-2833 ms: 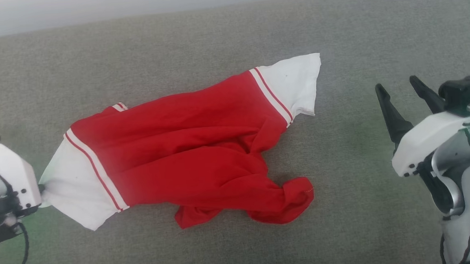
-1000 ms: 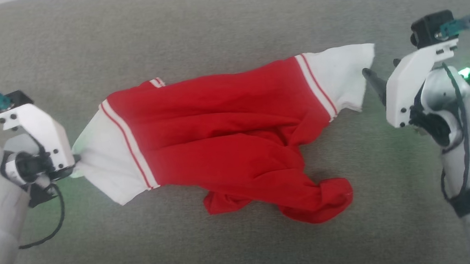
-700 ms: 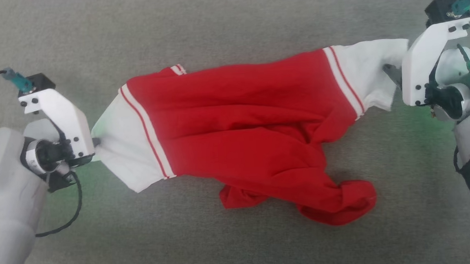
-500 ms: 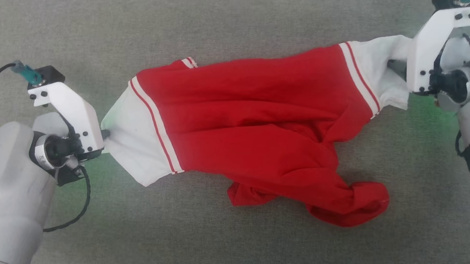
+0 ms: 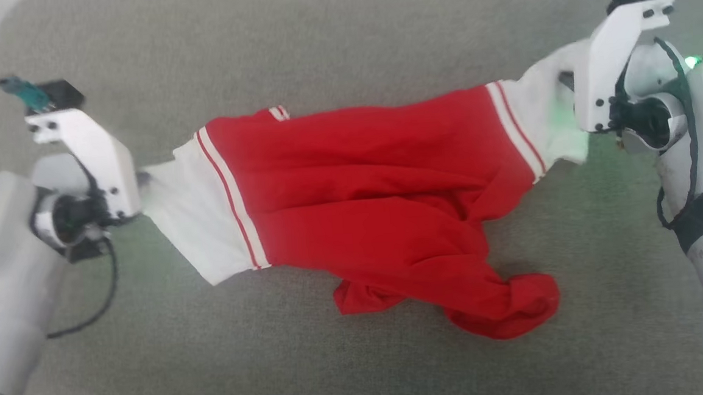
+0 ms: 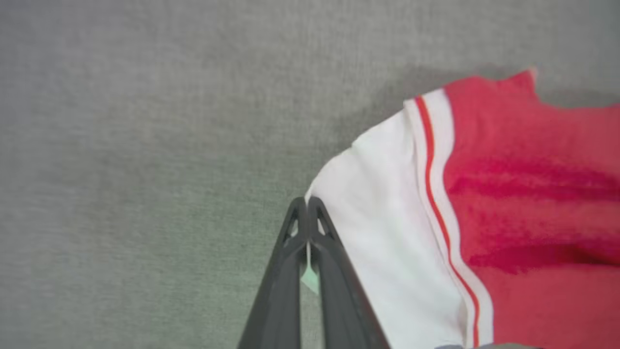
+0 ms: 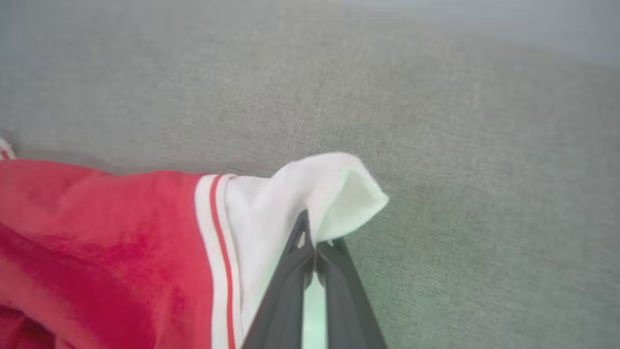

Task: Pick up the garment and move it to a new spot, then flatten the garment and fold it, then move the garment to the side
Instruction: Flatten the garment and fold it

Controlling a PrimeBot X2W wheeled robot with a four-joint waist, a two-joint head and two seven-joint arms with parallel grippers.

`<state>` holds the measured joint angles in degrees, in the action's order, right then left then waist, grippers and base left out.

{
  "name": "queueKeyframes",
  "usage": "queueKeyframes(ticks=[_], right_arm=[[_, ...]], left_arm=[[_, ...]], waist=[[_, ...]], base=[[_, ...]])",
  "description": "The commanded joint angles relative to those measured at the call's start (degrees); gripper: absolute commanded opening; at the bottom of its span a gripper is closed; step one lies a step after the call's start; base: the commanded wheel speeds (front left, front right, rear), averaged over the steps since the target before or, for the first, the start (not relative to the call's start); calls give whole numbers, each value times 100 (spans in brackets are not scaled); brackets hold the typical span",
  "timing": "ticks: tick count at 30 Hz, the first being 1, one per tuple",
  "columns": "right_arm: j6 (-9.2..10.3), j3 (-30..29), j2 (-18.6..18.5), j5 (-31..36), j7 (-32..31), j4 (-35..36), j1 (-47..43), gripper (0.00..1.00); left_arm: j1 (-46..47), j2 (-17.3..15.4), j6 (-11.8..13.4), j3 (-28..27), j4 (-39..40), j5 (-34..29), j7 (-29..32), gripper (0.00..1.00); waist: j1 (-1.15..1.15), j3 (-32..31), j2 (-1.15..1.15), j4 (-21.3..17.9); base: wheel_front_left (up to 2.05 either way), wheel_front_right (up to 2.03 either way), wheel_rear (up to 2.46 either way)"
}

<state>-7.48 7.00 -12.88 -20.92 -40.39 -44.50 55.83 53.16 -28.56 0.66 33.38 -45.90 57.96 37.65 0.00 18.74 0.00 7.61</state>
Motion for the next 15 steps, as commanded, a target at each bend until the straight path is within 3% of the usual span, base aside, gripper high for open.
queueKeyframes(ticks=[1,15], right_arm=[[-3,203,-68,-218,87,167,17,0],[-3,1338,-508,-1315,1067,1041,539,0]], left_arm=[[129,-160,-15,5,94,-95,-61,0],[979,-910,122,-62,879,-645,-351,0]], waist=[[0,-360,0,-204],[0,-1587,0,-727]], base=[[0,0,0],[0,0,0]])
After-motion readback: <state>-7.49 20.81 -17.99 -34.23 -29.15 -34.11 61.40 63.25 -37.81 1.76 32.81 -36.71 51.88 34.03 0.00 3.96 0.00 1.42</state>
